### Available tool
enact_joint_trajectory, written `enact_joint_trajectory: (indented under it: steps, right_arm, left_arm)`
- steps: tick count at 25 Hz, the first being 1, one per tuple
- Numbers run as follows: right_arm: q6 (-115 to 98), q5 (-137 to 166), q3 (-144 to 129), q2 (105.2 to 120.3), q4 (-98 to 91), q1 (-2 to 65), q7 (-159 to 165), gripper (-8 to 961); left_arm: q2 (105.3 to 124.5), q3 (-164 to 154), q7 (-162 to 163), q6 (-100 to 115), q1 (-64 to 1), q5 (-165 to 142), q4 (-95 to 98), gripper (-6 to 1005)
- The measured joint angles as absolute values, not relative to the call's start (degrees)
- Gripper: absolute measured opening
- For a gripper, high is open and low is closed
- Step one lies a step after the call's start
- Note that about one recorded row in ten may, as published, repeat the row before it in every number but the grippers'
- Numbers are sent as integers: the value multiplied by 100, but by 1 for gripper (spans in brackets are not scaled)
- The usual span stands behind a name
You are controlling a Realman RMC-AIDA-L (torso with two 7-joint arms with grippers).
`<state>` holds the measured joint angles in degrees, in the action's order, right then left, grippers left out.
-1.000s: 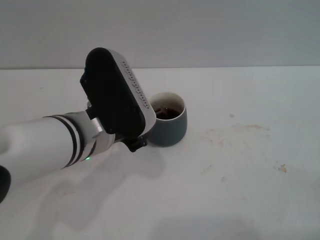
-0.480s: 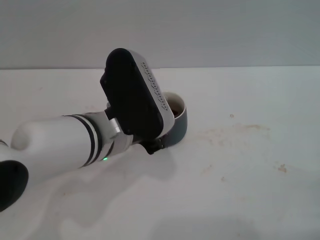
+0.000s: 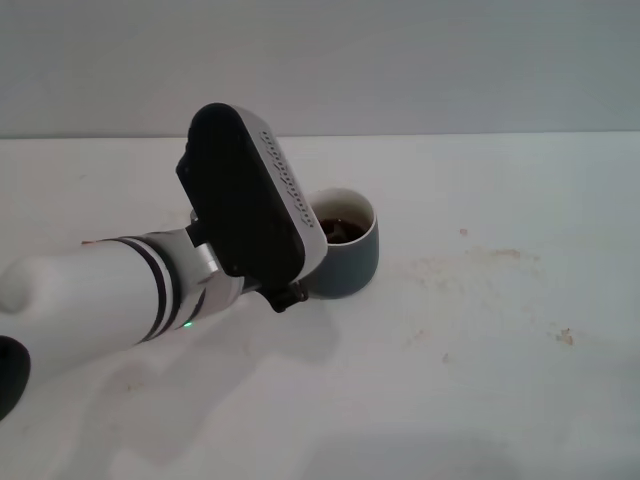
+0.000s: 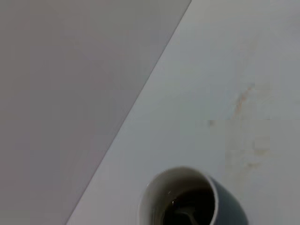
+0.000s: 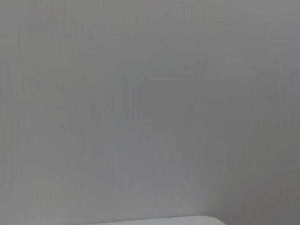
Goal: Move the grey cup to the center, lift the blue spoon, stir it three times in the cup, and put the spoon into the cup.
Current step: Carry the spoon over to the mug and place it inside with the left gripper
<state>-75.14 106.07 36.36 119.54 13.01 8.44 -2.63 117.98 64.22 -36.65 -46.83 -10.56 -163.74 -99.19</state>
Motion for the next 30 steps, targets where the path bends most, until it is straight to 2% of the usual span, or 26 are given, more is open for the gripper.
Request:
enact_joint_trajectory:
  steps: [30]
  right_arm:
    - [-7515, 10607, 3621, 11952, 1477, 833, -305, -1]
  left_arm:
    - [11812, 6340, -3674, -4612, -1438, -16459, -9653, 179]
